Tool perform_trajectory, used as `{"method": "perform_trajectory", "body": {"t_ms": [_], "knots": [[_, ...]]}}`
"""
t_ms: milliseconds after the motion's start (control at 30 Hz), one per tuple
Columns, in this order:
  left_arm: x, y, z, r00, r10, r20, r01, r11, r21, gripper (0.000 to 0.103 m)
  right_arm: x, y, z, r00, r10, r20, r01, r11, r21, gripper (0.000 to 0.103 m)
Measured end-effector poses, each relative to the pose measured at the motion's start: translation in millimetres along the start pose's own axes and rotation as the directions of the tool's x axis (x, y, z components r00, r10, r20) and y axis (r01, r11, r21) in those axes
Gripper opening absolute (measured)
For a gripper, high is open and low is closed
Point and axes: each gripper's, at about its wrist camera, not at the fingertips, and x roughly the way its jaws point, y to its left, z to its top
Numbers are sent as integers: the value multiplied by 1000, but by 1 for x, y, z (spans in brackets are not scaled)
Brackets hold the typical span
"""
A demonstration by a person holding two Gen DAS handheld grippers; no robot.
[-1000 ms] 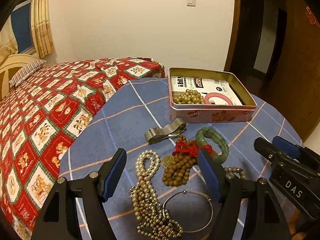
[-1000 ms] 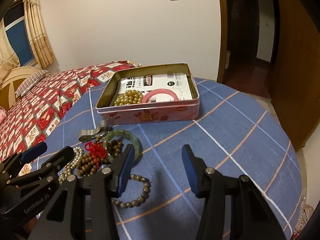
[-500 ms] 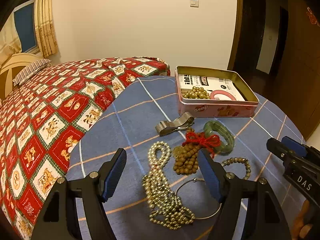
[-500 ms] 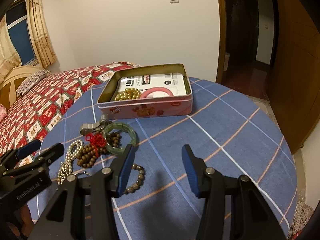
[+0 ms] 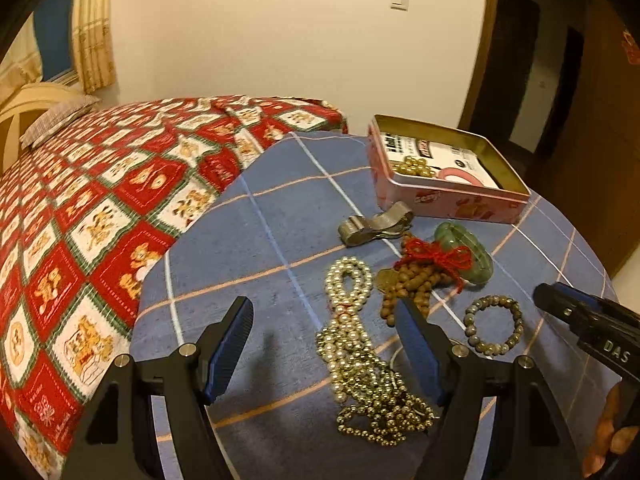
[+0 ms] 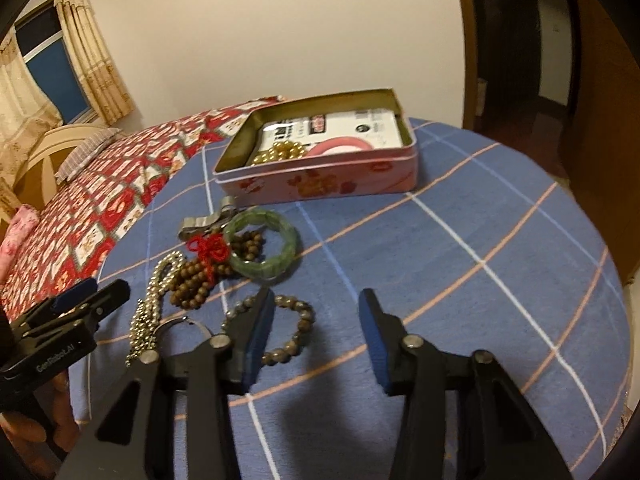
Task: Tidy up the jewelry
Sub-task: 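Withdraw both grippers from the tin back toward the jewelry pile, then grasp the dark bead bracelet with the right gripper while the left gripper grasps the silver chain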
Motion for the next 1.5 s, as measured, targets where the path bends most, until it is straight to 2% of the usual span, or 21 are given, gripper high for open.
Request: {"method": "perform_trajectory", "body": {"t_ms": [133,267,433,500,533,600,700,767,900,967,1033,1100,1200,1367,1500], "knots": [[1,-4,-6,999,-43,-17,44,998,47,73,7,3,-4,999,-1,-36,0,1000,-26,41],[3,1,-13,998,-38,-44,41,997,67,73,25,17,-5,997,-36,-72,29,995,-95,41],[-6,6,-21,989,-121,-86,130,986,107,73,34,34,-9,994,-83,-74,66,975,-212,40],[-8,-2,-26,987,-126,-97,140,978,157,73,34,40,-12,994,-91,-64,72,964,-256,30],[-8,-6,-28,988,-118,-97,134,975,178,73,35,41,-12,994,-89,-66,69,962,-263,15],[-7,-11,-31,988,-114,-103,132,973,191,73,35,42,-13,992,-110,-62,89,955,-284,11],[-8,-13,-32,983,-142,-113,161,971,176,73,30,33,-12,990,-123,-64,103,961,-256,11],[-7,-8,-30,984,-138,-109,154,977,149,73,23,24,-10,993,-104,-48,92,975,-204,10],[1,13,-14,990,-107,-88,109,994,15,73,8,13,-2,995,-97,9,97,985,-140,10],[10,22,-8,989,-89,-114,84,995,-47,73,1,12,2,995,-91,32,94,988,-122,10],[11,20,-8,989,-91,-120,86,995,-45,69,-4,12,5,995,-91,51,96,989,-112,10],[9,13,-12,985,-113,-128,111,994,-26,53,-8,12,7,994,-88,64,95,989,-112,10],[9,4,-20,978,-118,-170,121,993,5,41,-9,12,8,994,-83,65,89,990,-105,10],[4,-2,-30,966,-152,-209,156,988,3,41,-7,14,6,996,-73,53,79,991,-105,10],[5,-11,-33,975,-112,-193,124,991,50,46,-8,14,5,996,-68,53,73,992,-99,10]]}}
